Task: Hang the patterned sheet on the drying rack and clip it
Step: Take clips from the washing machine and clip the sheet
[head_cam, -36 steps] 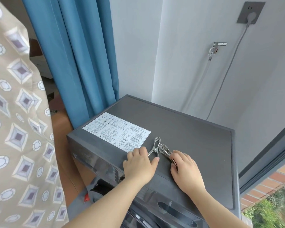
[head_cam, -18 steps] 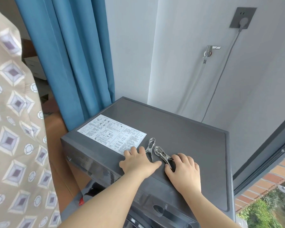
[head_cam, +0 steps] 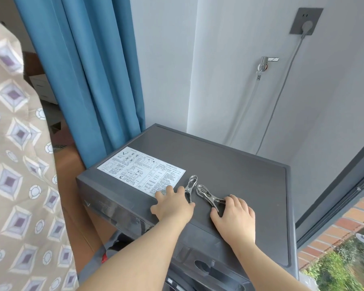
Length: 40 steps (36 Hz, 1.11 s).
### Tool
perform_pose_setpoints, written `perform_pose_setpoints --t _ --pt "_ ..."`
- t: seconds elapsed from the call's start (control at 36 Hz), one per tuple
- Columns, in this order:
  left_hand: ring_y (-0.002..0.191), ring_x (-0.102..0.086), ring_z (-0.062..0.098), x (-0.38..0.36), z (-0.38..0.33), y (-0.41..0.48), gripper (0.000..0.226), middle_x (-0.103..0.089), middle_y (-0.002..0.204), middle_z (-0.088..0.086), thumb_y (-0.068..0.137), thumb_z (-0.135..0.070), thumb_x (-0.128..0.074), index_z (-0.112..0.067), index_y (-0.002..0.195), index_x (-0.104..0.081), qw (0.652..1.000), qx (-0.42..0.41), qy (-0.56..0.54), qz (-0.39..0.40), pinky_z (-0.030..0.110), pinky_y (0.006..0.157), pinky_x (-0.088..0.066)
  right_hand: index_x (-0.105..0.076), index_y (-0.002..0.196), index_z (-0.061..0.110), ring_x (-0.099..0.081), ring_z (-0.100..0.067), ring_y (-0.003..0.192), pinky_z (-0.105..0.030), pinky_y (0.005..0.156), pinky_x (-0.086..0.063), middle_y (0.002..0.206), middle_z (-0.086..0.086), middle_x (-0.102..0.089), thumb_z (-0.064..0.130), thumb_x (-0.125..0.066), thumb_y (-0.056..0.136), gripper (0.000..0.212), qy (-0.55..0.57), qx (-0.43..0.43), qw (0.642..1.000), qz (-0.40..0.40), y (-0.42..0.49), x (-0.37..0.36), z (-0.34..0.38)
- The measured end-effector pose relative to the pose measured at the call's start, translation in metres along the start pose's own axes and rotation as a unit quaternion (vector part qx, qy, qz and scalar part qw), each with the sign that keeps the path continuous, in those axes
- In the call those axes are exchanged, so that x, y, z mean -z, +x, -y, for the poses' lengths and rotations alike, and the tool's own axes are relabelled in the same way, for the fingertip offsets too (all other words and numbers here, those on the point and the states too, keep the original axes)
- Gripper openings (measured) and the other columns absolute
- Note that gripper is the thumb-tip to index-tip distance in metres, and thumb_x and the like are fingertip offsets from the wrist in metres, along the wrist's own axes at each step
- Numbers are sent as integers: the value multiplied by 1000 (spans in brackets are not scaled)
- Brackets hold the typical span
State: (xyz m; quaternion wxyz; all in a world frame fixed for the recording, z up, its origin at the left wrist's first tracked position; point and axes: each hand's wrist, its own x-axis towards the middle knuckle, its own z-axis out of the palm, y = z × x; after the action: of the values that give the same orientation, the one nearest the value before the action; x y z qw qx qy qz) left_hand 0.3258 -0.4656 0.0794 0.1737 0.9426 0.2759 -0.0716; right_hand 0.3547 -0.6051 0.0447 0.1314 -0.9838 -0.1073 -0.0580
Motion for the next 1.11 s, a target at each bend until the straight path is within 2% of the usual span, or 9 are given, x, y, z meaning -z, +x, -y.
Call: perform_pose_setpoints --t 0.17,0.31,0.42,0.56,0.67,0.83,0.89,0.97,1.11 --pt "121 -36 27 6 19 1 37 -42 129 5 91 -25 -47 -10 124 -43 996 -8 -82 -38 33 88 -40 -50 117 20 -41 -16 123 -27 99 -27 122 8 -56 47 -42 90 39 8 16 1000 -3 -5 10 3" --pt "84 -57 26 37 41 -1 27 -56 100 5 80 -20 -57 -10 105 -57 979 -20 -201 -32 32 74 -51 -49 126 25 -38 -17 125 -26 103 -26 126 4 -52 42 -54 87 43 154 -6 988 18 -11 22 19" --pt "74 -57 28 83 60 -7 29 -58 103 7 79 -20 -59 -13 107 -56 965 -22 -244 -93 37 79 -53 -50 120 28 -45 -15 109 -27 88 -37 116 6 -54 34 -61 83 39 360 -26 932 28 -8 36 64" --pt "101 -55 23 156 99 -23 29 -55 104 3 83 -27 -57 -16 110 -58 950 -37 -201 -235 28 83 -39 -49 110 31 -51 -5 100 -19 81 -36 98 16 -55 25 -64 83 31 512 38 858 32 2 85 142" --pt "94 -57 25 206 134 -51 23 -53 101 3 85 -27 -54 -15 104 -59 925 -50 -173 -334 29 77 -38 -50 109 30 -51 6 85 -11 69 -38 90 18 -53 24 -64 83 29 588 84 803 33 2 120 205" --pt "97 -54 22 268 180 -96 25 -46 97 -1 84 -22 -56 -12 107 -61 884 -91 -125 -442 24 80 -34 -49 90 29 -64 -19 71 -32 64 -51 75 2 -55 15 -54 89 15 675 133 719 94 -12 161 293" --pt "90 -56 19 289 193 -110 27 -41 94 -7 81 -29 -52 -17 104 -61 878 -89 -116 -455 26 82 -40 -51 95 24 -55 -15 53 -25 47 -45 68 -1 -52 11 -48 90 14 663 154 724 106 -19 173 317" --pt "77 -56 18 313 214 -125 17 -40 90 -8 79 -24 -54 -21 95 -57 868 -84 -125 -473 28 76 -40 -55 97 19 -41 -13 46 -17 39 -37 62 3 -45 12 -47 91 13 639 185 734 134 -25 187 347" --pt "72 -45 7 338 240 -140 14 -44 80 -10 77 -16 -57 -22 86 -48 829 -91 -140 -533 23 63 -24 -49 118 27 -47 -9 65 -19 57 -39 92 4 -53 32 -64 84 38 615 247 725 187 -40 196 390"
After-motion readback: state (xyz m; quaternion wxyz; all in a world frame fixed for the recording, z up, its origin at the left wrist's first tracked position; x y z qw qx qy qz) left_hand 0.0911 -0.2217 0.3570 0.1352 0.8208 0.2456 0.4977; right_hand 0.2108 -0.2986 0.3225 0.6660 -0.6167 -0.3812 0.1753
